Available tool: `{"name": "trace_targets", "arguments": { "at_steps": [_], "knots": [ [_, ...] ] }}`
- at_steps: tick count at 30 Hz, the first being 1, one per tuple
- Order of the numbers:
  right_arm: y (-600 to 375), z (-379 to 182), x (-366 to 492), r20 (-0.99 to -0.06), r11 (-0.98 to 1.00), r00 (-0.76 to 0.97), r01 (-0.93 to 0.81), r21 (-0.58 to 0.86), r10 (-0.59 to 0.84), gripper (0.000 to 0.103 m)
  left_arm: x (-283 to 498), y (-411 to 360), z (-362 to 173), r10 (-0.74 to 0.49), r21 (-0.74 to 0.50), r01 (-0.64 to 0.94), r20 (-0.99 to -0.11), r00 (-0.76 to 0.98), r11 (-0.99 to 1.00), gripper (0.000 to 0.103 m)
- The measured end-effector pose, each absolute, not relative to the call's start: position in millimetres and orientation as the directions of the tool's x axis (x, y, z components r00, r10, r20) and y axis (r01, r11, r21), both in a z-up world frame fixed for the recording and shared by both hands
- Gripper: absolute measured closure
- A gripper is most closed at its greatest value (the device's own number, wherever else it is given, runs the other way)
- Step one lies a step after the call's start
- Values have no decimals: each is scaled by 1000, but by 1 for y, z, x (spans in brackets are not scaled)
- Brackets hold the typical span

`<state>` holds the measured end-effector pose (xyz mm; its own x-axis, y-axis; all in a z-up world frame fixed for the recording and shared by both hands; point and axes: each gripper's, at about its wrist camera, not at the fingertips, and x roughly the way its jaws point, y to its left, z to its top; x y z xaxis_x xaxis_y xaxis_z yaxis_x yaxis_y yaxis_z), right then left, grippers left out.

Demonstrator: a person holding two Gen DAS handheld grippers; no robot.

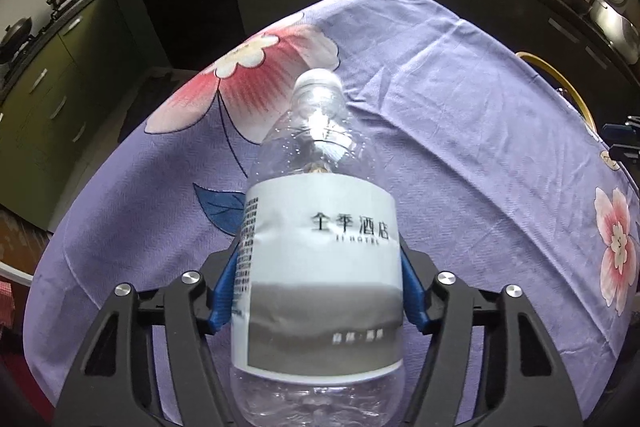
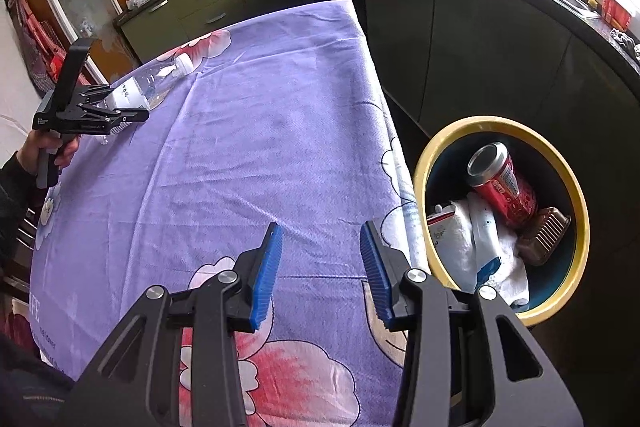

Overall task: Collect trash
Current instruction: 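Grasp the clear water bottle with the left gripper, then carry the water bottle over the bin and open the left gripper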

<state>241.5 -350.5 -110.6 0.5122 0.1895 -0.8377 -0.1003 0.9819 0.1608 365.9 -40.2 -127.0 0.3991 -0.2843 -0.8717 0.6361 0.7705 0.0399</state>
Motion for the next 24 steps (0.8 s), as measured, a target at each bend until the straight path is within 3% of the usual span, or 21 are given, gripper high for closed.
{"name": "trace_targets", "arguments": {
  "at_steps": [16,24],
  "knots": [
    [-374,-93,199,-794,976,568,-102,193,216,62,286,-80,-79,-321,72,655,-827,461,753,40],
    [-416,-77,155,-764,984,625,-42,174,162,62,240,-144,-49,-364,66,703,-820,442,708,40]
  ]
}}
